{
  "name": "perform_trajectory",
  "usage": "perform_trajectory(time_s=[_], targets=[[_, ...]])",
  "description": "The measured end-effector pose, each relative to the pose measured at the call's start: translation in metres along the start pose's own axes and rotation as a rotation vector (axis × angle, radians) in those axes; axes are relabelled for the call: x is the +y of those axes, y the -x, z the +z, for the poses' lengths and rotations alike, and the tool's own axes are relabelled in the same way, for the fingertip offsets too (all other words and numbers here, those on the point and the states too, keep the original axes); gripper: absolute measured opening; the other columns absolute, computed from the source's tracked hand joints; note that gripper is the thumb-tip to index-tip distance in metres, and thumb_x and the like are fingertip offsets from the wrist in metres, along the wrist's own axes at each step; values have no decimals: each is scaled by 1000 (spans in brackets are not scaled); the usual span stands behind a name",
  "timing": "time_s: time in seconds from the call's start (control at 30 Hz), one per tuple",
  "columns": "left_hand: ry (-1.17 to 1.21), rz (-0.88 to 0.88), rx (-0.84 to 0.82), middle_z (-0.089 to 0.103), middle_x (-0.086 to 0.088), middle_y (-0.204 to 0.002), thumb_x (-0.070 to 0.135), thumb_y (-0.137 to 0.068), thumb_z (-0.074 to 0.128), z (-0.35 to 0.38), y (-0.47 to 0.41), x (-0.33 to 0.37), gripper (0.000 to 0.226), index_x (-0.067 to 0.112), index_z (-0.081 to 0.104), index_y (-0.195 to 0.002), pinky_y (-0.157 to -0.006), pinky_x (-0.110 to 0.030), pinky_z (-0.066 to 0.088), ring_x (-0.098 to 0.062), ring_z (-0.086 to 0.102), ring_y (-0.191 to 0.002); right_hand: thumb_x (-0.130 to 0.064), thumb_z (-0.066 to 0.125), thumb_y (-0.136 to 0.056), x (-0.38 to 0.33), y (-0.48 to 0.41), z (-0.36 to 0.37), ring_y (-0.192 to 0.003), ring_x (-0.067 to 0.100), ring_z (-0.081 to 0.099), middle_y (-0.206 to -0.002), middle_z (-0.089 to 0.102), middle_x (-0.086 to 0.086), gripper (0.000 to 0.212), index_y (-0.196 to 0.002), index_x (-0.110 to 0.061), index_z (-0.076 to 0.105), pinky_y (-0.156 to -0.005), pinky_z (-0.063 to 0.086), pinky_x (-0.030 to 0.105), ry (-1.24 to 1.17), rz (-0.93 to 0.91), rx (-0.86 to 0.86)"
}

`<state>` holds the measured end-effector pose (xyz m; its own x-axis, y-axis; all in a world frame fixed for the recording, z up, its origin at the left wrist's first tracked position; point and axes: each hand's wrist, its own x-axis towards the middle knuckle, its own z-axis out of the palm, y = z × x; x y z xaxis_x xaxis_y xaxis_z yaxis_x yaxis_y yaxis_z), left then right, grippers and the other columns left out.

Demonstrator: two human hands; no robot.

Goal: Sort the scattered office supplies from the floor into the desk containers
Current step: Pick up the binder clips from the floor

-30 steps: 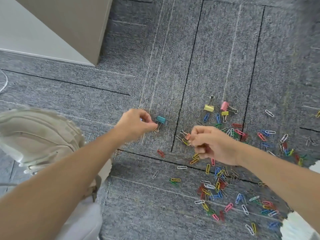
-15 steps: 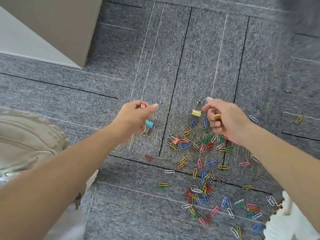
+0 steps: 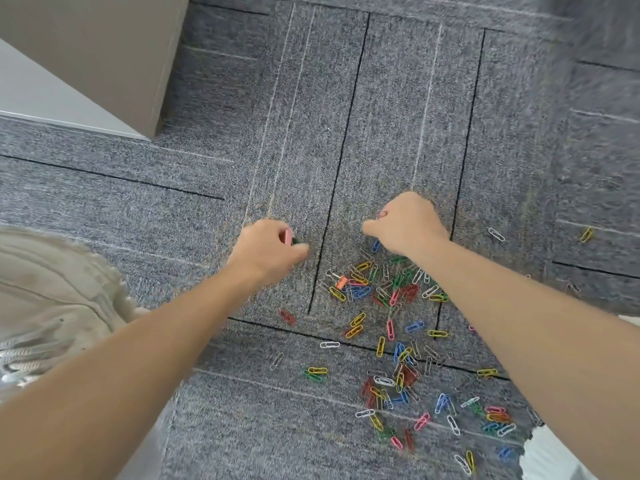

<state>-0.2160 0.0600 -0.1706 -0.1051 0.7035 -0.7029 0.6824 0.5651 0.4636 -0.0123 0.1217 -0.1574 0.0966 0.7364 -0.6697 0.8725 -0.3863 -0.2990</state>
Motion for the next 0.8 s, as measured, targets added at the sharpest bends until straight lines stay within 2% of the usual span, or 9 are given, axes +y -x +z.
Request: perform_trajectory(time_s=[0.1,0.2,0.33,0.43,0.5,0.6,0.63,0.7,0.8], targets=[[718,-75,-211,50,-4,-74,-3,-84,56,-12,8,14,16,8,46,-77,-56,-22,40,-10,43,-57,-27,60,-85,16,9,-18,-50,14,30,-57,39,-2,24,-66,-17,49,-46,26,25,-727,24,-390],[1178,-32,-496,54,-7,-74,-5,-68,48,-25,16,27,23,13,41,-80,-61,-27,49,-16,49,-64,-26,51,-89,45,21,-38,-54,13,33,-63,40,-2,33,-58,-18,44,-49,30,24,-1201,37,-697],[1230,64,-704,62,-11,-82,-10,-64,38,-25,19,45,39,12,53,-92,-65,-36,53,-23,58,-72,-30,45,-79,79,25,-51,-58,14,32,-67,40,-2,31,-50,-19,41,-51,32,25,-1592,129,-773],[1166,84,-780,67,-10,-95,-7,-69,53,-18,18,54,35,14,58,-97,-74,-42,56,-26,64,-81,-29,45,-72,92,25,-56,-67,19,48,-73,51,3,21,-58,-15,50,-54,46,26,-1678,133,-708],[1039,57,-722,67,-8,-94,8,-75,69,-7,16,62,23,14,59,-94,-73,-38,56,-21,64,-79,-26,48,-71,97,18,-59,-70,21,56,-75,58,5,19,-66,-12,59,-53,49,25,-1645,163,-552],[769,-39,-471,58,-2,-72,33,-75,80,17,5,76,32,13,55,-80,-54,-24,42,-13,50,-59,-26,54,-84,93,6,-65,-53,11,43,-66,49,-2,15,-78,-14,61,-38,32,18,-1332,141,-335],[679,-48,-366,52,-1,-65,39,-76,78,26,-1,81,36,14,52,-75,-50,-23,36,-13,42,-54,-33,59,-86,90,3,-66,-49,10,38,-61,47,-4,19,-83,-14,61,-37,28,19,-1108,104,-261],[531,-32,-207,42,-2,-62,51,-84,70,41,-7,91,44,17,46,-71,-48,-24,32,-15,34,-50,-48,70,-82,83,-1,-65,-48,11,40,-62,52,-5,32,-88,-17,64,-44,35,25,-524,-52,-85],[334,60,-23,41,2,-55,53,-93,58,56,-11,102,46,18,44,-66,-50,-24,31,-15,36,-45,-60,76,-74,64,-5,-55,-74,17,58,-86,59,-5,44,-91,-22,62,-70,45,32,34,-211,89]])
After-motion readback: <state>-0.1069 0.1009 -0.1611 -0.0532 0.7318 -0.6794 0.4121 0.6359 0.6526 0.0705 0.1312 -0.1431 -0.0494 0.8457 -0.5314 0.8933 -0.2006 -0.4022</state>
